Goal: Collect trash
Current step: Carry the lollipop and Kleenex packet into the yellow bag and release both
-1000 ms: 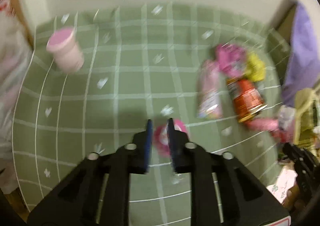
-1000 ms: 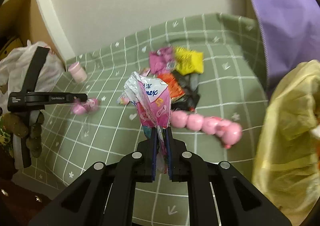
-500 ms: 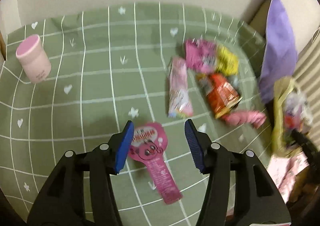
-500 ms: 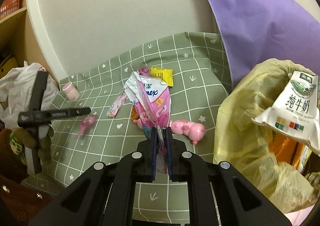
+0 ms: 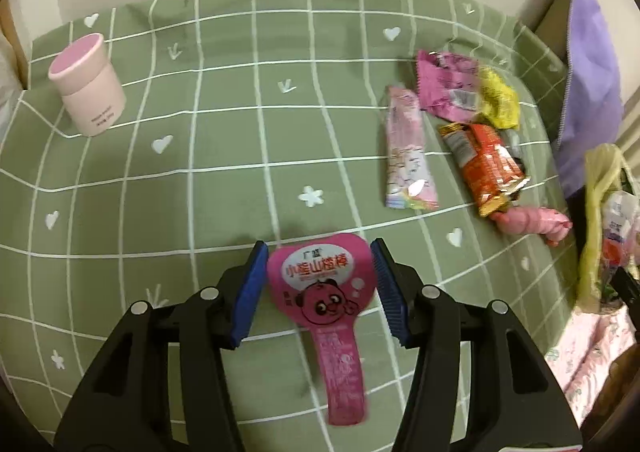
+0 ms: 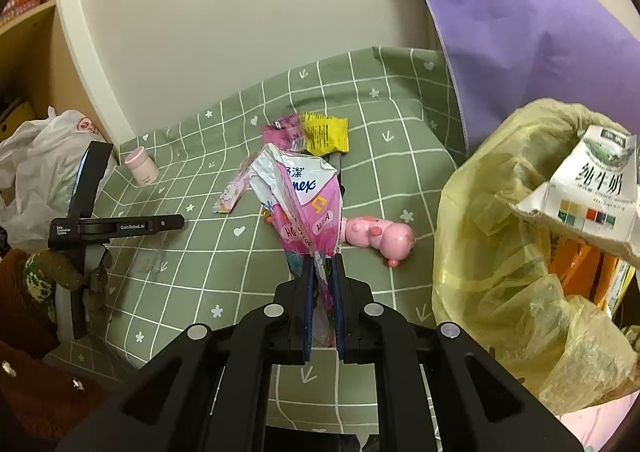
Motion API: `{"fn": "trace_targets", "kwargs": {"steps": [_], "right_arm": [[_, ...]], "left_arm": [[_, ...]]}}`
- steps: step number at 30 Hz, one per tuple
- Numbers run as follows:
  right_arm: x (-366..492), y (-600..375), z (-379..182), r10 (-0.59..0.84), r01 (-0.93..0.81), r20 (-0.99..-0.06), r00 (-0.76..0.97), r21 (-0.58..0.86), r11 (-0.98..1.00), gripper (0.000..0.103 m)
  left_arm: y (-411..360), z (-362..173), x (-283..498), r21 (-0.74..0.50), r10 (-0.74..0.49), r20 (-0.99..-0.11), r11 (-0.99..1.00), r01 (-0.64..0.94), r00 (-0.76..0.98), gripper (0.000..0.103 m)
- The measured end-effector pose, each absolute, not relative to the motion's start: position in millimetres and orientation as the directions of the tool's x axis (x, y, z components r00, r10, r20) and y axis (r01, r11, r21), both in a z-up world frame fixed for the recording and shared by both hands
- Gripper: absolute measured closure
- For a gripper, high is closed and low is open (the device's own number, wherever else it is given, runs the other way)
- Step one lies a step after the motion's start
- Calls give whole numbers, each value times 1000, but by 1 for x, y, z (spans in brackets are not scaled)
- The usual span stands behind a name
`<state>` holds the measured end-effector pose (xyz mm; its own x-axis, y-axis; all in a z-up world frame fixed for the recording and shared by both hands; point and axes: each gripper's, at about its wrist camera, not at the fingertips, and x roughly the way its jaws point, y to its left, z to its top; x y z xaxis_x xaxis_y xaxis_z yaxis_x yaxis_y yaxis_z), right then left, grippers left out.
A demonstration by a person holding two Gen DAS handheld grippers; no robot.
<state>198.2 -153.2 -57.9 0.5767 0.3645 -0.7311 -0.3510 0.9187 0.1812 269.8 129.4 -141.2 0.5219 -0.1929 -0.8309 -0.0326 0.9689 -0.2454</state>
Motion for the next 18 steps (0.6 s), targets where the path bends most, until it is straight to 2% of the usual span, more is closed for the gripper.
{"fn": "trace_targets", "kwargs": {"steps": [3, 7, 10, 13, 18], "right_arm": [[199, -154, -57, 365, -347, -726, 583, 185, 920, 93], [201, -152, -56, 374, -351, -721, 583, 192, 917, 93], [198, -150, -53, 375, -360, -715, 590, 182, 915, 93], [200, -154, -43, 366, -358, -701, 612, 167, 919, 93], [199, -176, -6, 318, -322, -643, 697, 115, 940, 93]], "left_arm": [[126, -133, 264, -258, -223, -805, 966, 15, 549, 54], [115, -129, 260, -199, -198, -807, 978, 59, 557, 54], [113, -123, 258, -229, -223, -797, 972, 61, 562, 54], [100, -88, 253, -254, -271, -727, 960, 121, 630, 54], [59, -1, 250, -261, -406, -533, 913, 313, 742, 54]]}}
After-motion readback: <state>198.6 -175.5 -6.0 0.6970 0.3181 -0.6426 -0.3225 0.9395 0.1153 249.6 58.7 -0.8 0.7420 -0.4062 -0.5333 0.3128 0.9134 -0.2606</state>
